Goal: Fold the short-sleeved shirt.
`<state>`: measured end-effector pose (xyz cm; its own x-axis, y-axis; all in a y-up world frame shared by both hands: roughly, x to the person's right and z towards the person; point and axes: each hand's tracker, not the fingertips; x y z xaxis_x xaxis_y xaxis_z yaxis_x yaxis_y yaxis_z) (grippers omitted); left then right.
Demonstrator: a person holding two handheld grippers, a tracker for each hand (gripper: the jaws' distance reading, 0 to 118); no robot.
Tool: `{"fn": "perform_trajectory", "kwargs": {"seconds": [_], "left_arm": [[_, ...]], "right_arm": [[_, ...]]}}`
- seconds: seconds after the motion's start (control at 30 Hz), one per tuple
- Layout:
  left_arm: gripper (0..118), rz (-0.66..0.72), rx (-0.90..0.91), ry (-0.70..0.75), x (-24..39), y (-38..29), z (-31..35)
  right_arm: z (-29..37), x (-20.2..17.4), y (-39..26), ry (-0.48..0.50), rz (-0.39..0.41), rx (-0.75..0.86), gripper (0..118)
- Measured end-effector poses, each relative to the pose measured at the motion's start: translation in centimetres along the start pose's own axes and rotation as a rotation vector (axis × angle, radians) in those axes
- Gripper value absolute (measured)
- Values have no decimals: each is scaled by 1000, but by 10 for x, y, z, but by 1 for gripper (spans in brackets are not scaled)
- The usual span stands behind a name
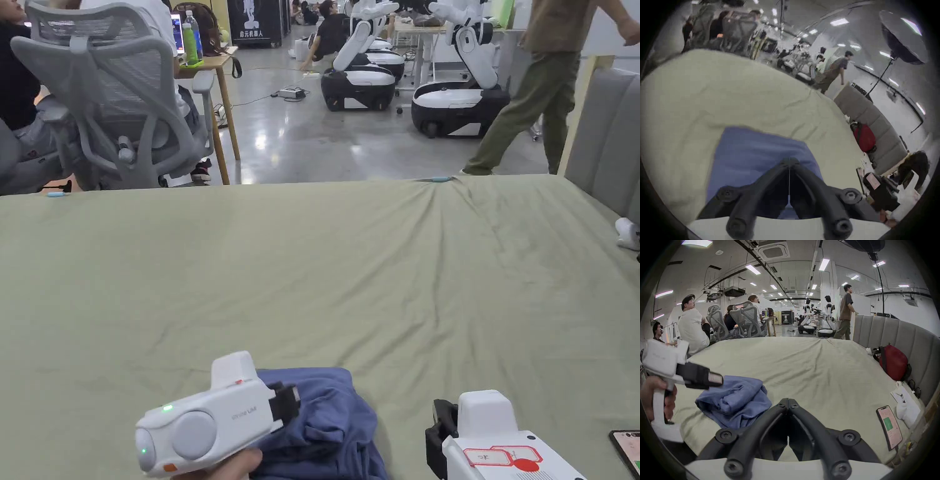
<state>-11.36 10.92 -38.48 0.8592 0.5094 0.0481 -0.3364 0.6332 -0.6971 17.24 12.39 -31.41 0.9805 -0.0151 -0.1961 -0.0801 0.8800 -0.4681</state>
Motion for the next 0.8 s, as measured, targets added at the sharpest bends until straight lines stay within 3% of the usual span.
{"fn": "perform_trajectory", "kwargs": {"seconds": [0.1, 0.2, 0.4, 0.53, 0.67, 0.7, 0.73, 0.8], "left_arm": [[0, -4, -153, -196, 9, -23, -20], [0, -77, -173, -84, 23, -44, -46], [0, -54, -136, -101, 24, -45, -42], [0, -46, -27, -105, 9, -30, 0], [1, 9, 74, -43, -30, -12, 39], [10, 31, 92, -35, -41, -9, 45], [35, 58, 109, -38, -53, -5, 50], [97, 133, 107, -62, -77, 0, 52]], "right_arm": [[-2, 1, -1, -3, 0, -6, 0], [-3, 1, 0, -3, -1, -14, 0], [-6, -1, 2, 3, 15, -31, 0], [-31, -19, 11, 100, -17, -83, 0], [-70, -43, 19, 238, -104, -138, 0], [-78, -46, 20, 271, -136, -147, 0], [-87, -47, 22, 320, -194, -164, 0], [-106, -47, 19, 397, -300, -205, 0]]}}
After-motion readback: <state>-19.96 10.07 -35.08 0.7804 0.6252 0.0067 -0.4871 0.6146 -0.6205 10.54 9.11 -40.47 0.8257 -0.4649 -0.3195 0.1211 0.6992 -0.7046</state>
